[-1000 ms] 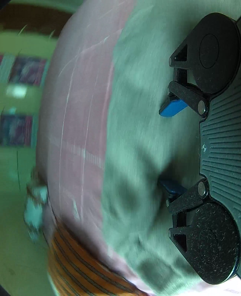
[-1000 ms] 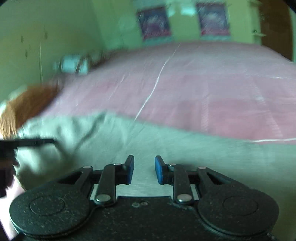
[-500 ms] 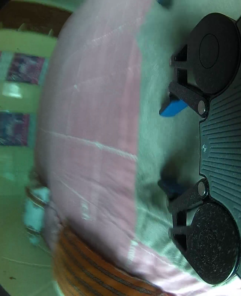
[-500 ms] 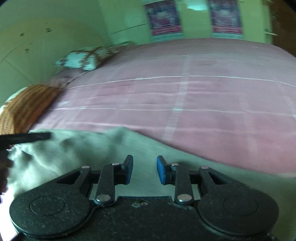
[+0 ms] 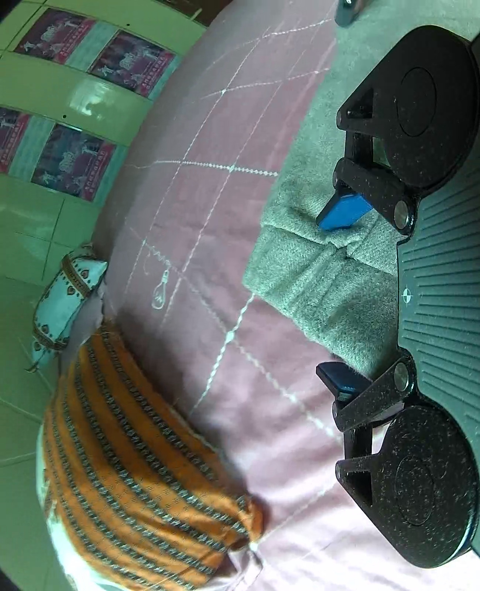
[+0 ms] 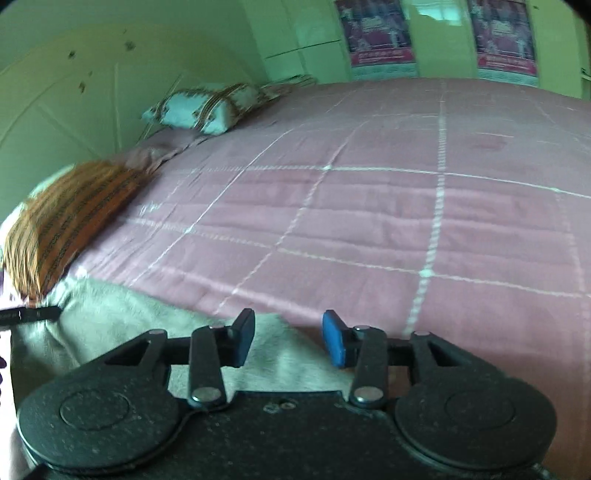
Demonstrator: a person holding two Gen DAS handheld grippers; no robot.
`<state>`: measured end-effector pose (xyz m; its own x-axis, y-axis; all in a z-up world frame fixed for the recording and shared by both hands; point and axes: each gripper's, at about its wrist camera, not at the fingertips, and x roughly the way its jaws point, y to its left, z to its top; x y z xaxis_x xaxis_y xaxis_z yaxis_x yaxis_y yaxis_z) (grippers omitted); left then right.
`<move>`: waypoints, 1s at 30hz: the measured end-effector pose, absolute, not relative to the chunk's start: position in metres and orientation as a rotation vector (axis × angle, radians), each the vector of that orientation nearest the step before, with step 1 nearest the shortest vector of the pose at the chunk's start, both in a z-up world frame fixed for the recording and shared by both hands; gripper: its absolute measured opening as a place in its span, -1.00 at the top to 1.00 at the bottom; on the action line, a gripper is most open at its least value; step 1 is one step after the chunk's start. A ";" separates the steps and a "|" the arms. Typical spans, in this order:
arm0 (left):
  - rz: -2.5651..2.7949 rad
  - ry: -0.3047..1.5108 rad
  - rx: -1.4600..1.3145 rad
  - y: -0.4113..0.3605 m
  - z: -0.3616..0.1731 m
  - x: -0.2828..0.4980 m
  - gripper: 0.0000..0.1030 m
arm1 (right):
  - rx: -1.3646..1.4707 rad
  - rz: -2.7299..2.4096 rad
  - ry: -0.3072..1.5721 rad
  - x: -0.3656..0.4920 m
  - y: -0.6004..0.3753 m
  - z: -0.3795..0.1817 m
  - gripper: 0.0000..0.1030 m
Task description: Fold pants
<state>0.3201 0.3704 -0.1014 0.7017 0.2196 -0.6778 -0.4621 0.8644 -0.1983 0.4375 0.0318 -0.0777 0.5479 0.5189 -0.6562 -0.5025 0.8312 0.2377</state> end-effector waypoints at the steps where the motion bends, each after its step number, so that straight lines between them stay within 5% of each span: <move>1: 0.381 0.695 -0.385 0.373 -0.104 0.323 -0.44 | 0.019 0.614 0.801 0.441 0.037 -0.081 0.34; 3: 0.351 0.688 -0.430 0.377 -0.109 0.322 -0.26 | -0.005 0.631 0.810 0.446 0.045 -0.086 0.36; 6: 0.346 0.678 -0.421 0.373 -0.110 0.321 0.00 | -0.095 0.678 0.810 0.441 0.057 -0.087 0.92; 9: 0.379 0.641 -0.382 0.366 -0.105 0.313 0.12 | -0.105 0.660 0.765 0.433 0.056 -0.080 0.99; 15: 0.398 0.646 -0.443 0.379 -0.113 0.302 -0.25 | -0.198 0.519 0.765 0.430 0.067 -0.090 0.97; 24: 0.334 0.533 -0.245 0.318 -0.054 0.302 -0.25 | 0.037 0.446 0.698 0.387 -0.028 -0.050 0.94; 30: 0.272 0.712 -0.078 0.291 -0.106 0.345 -0.25 | 0.036 0.405 0.842 0.383 -0.042 -0.085 1.00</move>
